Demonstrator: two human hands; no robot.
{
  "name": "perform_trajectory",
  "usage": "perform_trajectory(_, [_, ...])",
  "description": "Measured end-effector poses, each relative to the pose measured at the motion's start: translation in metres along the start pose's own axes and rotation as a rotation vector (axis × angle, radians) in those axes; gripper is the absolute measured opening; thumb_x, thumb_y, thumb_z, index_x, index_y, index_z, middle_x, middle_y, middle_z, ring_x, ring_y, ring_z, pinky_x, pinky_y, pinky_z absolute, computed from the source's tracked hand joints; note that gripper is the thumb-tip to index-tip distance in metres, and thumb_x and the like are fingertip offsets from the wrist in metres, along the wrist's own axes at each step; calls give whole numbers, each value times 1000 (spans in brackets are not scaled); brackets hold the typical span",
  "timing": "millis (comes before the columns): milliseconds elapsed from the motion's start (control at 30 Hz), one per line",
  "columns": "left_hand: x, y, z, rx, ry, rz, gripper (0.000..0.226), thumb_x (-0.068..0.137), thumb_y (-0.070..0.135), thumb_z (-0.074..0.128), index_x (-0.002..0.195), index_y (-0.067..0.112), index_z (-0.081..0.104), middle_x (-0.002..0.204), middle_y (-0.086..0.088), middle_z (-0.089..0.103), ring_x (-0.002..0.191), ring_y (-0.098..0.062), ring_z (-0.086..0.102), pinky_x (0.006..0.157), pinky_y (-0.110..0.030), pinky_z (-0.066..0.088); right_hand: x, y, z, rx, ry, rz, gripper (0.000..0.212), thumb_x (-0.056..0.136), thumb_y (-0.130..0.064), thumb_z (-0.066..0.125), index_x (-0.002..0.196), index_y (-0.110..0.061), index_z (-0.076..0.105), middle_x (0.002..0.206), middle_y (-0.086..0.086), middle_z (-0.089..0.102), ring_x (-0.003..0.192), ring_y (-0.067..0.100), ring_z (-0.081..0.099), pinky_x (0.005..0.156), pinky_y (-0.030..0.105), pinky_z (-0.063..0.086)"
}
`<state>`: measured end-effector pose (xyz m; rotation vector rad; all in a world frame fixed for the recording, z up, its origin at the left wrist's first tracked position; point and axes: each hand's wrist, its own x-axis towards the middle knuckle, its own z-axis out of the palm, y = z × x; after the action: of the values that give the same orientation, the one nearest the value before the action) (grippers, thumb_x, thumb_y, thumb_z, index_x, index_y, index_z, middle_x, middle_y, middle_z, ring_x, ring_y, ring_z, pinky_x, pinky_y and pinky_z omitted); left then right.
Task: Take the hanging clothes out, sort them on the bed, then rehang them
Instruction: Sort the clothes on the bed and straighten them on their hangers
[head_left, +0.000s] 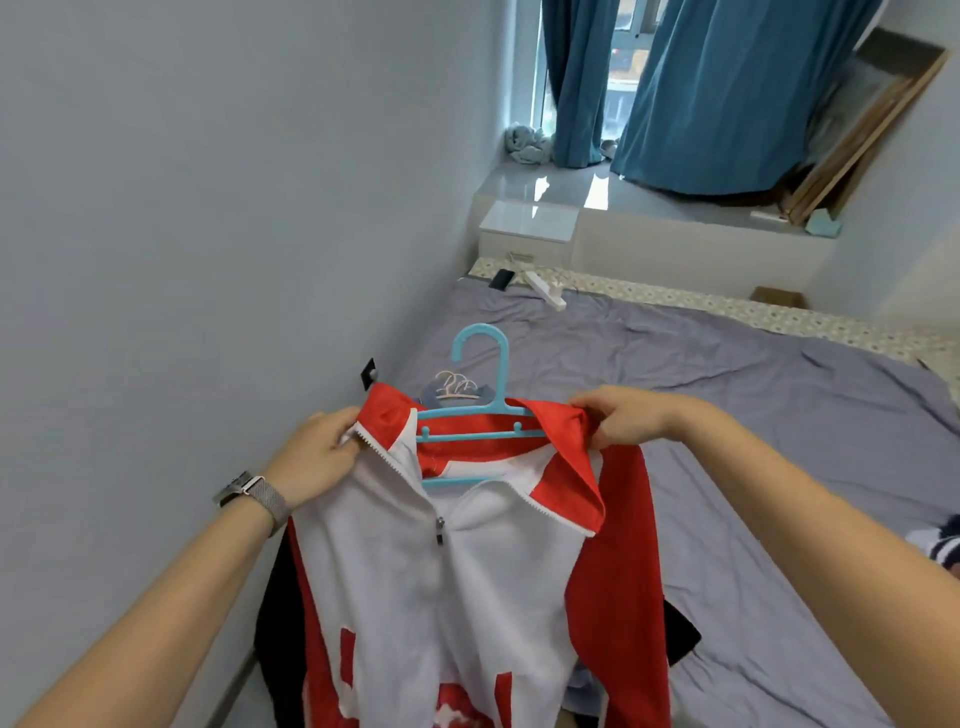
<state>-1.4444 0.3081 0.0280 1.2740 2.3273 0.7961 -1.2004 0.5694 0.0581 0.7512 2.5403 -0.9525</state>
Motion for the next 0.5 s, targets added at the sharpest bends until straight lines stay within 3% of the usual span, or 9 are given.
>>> perform_trajectory(67, [53, -28, 12, -18, 3, -52, 28, 90, 24, 47, 111, 16, 64, 105, -7, 69, 100, -25, 61, 82, -33, 45, 55, 3, 3, -102, 196, 61, 26, 77, -1, 57, 102, -7, 59, 102, 12, 63, 96, 26, 59, 74, 29, 44])
perform_trajectory(167, [112, -63, 38, -142, -17, -202, 23, 93, 16, 50, 114, 15, 60, 110, -8, 65, 105, -27, 58, 84, -30, 41, 119, 8, 44, -79, 388, 202, 37, 81, -9, 53, 118, -9, 54, 122, 15, 58, 115, 32, 55, 91, 35, 46])
perform_trajectory(233, [145, -98, 69, -178, -26, -272, 11, 89, 28, 53, 97, 28, 60, 101, -4, 65, 100, -25, 58, 87, -34, 42, 146, 10, 86, -47, 325, 280, 45, 83, -12, 53, 127, -9, 47, 131, 14, 52, 122, 32, 50, 98, 37, 43])
perform_trajectory(333, [192, -166, 135, -149, -51, -341, 14, 71, 41, 44, 79, 36, 55, 88, -3, 66, 94, -30, 61, 87, -45, 46, 169, 20, 141, -26, 146, 296, 51, 83, -13, 54, 133, -14, 45, 136, 10, 47, 128, 30, 44, 102, 37, 43])
perform_trajectory(433, [214, -160, 162, -82, -48, -355, 7, 79, 32, 48, 78, 29, 54, 89, -13, 65, 93, -33, 59, 84, -40, 42, 179, 47, 171, 21, 21, 344, 51, 87, -14, 51, 137, -20, 44, 139, 6, 46, 129, 25, 43, 102, 34, 41])
perform_trajectory(500, [234, -161, 172, 12, -14, -394, 8, 88, 19, 54, 93, 17, 60, 93, -19, 63, 98, -38, 57, 82, -39, 37, 186, 71, 178, 67, 10, 395, 46, 86, -14, 49, 132, -21, 50, 136, 5, 50, 126, 24, 47, 101, 34, 43])
